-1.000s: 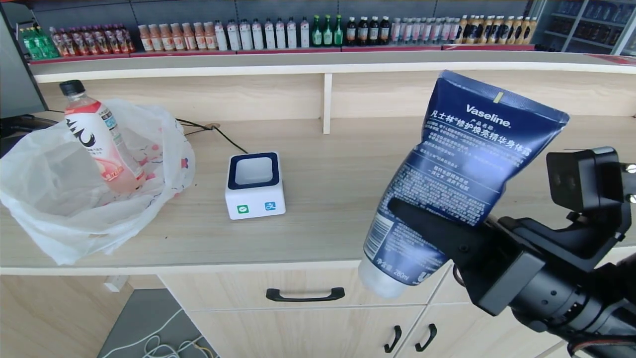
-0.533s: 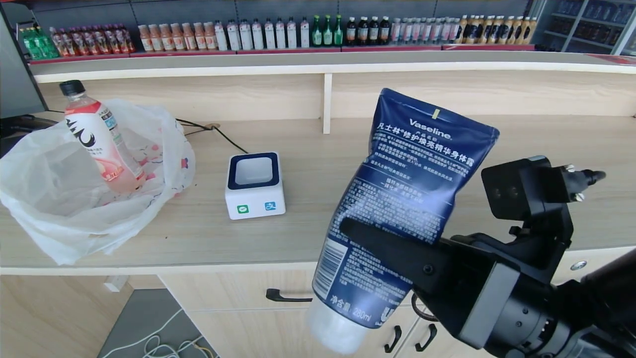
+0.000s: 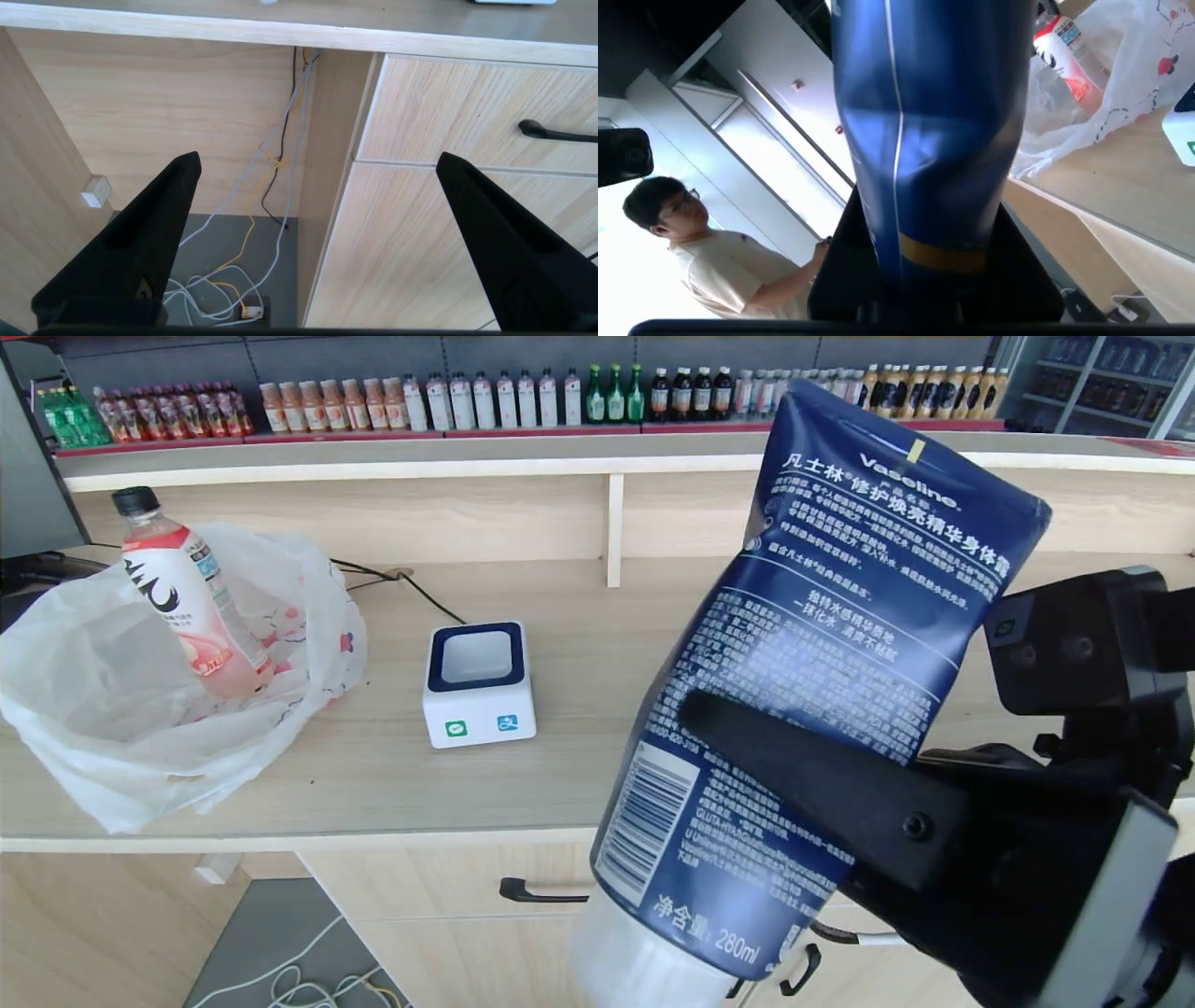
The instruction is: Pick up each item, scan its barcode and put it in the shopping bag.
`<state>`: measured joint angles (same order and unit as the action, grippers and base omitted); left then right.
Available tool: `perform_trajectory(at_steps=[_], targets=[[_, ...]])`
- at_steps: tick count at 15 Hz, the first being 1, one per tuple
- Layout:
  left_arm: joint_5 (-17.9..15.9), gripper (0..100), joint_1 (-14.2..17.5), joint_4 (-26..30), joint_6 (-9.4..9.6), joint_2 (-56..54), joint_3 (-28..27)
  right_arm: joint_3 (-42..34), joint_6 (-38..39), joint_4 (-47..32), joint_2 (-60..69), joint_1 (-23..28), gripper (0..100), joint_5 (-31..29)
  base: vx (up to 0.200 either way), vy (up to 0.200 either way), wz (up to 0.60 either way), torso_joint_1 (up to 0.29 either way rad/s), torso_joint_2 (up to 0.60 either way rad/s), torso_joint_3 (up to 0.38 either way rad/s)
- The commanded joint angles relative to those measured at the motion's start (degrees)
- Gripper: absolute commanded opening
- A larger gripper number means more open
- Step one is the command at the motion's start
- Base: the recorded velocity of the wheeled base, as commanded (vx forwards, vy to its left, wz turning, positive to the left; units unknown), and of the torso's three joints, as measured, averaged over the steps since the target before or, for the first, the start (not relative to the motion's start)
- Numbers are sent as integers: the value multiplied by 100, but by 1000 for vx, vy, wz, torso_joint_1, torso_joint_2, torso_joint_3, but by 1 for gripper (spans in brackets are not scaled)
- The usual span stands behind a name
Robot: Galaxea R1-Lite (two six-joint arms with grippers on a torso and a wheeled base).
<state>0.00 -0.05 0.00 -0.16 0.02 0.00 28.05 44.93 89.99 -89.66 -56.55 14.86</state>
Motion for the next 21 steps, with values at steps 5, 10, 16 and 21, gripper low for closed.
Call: perform_trajectory(at_steps=[5,10,16,21], targets=[[0,100,5,0,-2,-2,0,201,-64,1,80,-102,0,-1,0,0,0,0,0,0],[0,100,5,0,-2,-2,0,210,-64,1,107,-119,0,-1,0,0,0,0,0,0],[0,100,5,0,-2,-2,0,210,-73,1,80,-119,0,-1,0,0,0,0,0,0],[0,100,5,0,-2,-2,0,139,-160,1,98,-119,0,-1,0,0,0,0,0,0]])
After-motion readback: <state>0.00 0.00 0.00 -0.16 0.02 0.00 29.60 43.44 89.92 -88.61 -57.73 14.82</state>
